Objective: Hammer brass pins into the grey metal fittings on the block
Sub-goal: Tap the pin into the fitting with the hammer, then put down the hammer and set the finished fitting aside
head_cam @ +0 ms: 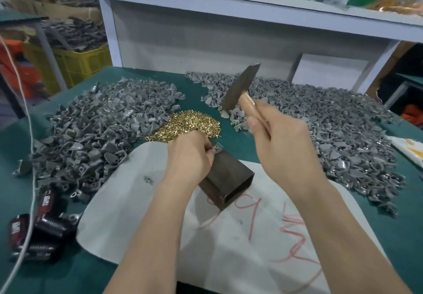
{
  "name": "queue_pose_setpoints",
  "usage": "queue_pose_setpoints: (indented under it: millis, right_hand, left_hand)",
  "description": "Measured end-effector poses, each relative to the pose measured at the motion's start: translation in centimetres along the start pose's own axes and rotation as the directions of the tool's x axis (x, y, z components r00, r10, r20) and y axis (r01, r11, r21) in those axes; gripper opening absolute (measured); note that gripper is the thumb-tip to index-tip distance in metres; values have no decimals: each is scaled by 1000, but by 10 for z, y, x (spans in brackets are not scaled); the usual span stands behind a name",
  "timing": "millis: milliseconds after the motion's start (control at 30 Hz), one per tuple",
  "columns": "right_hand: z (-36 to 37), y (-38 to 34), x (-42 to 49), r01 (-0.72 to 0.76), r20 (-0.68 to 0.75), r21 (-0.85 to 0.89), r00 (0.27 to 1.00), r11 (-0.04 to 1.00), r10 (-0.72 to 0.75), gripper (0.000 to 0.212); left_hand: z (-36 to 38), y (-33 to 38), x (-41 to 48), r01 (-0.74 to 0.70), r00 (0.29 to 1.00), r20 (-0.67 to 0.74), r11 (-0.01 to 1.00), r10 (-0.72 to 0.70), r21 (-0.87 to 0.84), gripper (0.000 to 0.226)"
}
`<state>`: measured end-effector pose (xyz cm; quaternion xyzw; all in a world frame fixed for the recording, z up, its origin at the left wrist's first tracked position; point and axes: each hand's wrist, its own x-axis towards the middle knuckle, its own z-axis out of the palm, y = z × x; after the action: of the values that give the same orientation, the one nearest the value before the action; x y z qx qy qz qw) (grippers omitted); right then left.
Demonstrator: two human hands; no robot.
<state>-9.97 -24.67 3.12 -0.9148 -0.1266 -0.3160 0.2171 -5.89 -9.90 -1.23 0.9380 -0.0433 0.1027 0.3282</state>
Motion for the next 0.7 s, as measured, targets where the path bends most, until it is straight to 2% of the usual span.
queue_pose_setpoints:
  millis: [33, 100, 133, 200, 333, 400, 500, 567, 700]
  right_hand:
    - [2, -2, -3, -13, 84, -42, 996, 999, 16, 27]
    - [10, -2, -12, -58, 314, -123, 945, 991, 94, 25]
    - [10, 0, -11, -78, 360, -114, 926, 990, 115, 21]
    - [11, 10, -5, -110, 343, -60, 931, 992, 124, 10]
    - [23, 35, 7, -344, 290, 85, 906, 935, 307, 25]
    - [37, 44, 5, -387, 346, 13, 867, 922, 359, 39]
    - [52, 52, -2, -430, 452, -57, 794, 901, 407, 40]
    - [54, 54, -3, -440, 464, -85, 777, 894, 426, 36]
    - [53, 53, -1, -366, 441, -287, 770, 885, 461, 35]
  left_hand:
    - [1, -1, 0, 1, 1000, 5, 1000, -1, 7, 10]
    - [1, -1, 1, -19, 1000, 9, 999, 19, 35, 11]
    - [1, -1, 0, -23, 1000, 8, 999, 23, 43, 11]
    - [1, -1, 1, -8, 1000, 11, 999, 7, 38, 9]
    - [1, 0, 1, 29, 1000, 11, 999, -29, 32, 7]
    - [1, 1, 1, 43, 999, 14, 999, -44, 24, 7]
    - [1, 2, 1, 55, 998, 22, 998, -56, 34, 8]
    - [1, 2, 2, 51, 999, 16, 998, -51, 37, 9]
    - [3, 2, 1, 39, 999, 13, 999, -39, 11, 12]
